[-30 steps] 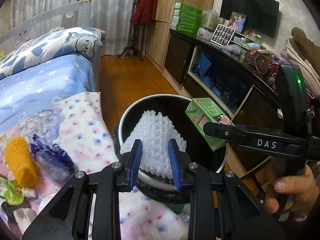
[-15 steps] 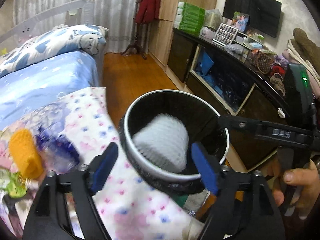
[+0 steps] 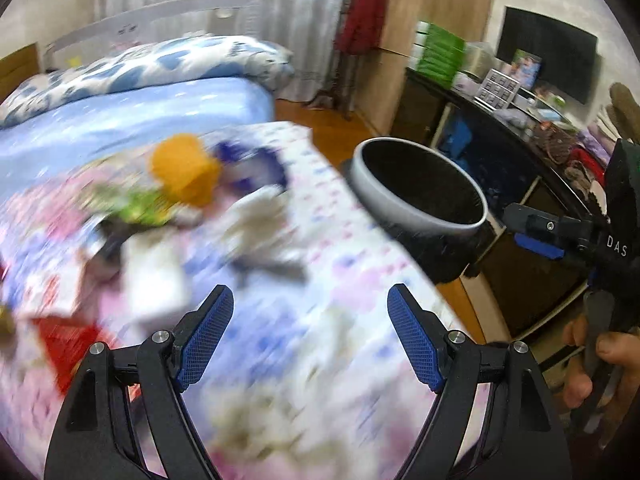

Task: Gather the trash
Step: 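Grasp the red snack bag with left tool while right tool grasps white tissue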

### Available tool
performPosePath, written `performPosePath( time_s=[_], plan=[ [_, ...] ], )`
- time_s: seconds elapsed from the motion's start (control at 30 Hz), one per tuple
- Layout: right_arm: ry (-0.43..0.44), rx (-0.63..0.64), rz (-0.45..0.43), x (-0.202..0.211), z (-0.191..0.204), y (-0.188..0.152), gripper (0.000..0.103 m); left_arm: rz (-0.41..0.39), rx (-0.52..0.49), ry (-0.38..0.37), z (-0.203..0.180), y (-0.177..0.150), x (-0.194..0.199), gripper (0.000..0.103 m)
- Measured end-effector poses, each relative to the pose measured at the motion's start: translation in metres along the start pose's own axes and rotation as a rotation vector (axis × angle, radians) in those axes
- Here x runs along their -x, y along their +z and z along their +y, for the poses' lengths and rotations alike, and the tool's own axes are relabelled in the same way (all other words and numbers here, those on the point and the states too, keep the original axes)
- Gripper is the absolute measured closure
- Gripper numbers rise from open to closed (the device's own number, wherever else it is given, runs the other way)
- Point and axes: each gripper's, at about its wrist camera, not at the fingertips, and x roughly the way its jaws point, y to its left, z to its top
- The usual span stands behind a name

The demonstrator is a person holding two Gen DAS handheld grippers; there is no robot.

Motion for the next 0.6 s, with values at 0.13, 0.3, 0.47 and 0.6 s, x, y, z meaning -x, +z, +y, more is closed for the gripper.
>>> performPosePath(
  time_s=[0.13, 0.3, 0.47, 0.6],
  plan=[
    [0.045, 0.032, 0.025, -0.009, 0.023, -0.014, 0.008, -0.012, 0.06, 0.037, 0.025, -0.018, 0.027, 0.022],
    [0.081, 0.099, 0.083, -0.03, 0.055, -0.032, 0.008, -0.028, 0.13, 0.117, 0.051, -0.037, 0.054, 0.022],
    [0.091, 0.177, 0.103, -0.037, 0.081, -0.053, 0.008, -0.035, 0.148, 0.174, 0.075, -0.055, 0.068, 0.022],
    [0.092, 0.206, 0.111, -0.045, 0.093, -0.062, 0.008, -0.012, 0.181, 0.215, 0.088, -0.065, 0.065, 0.022]
  ],
)
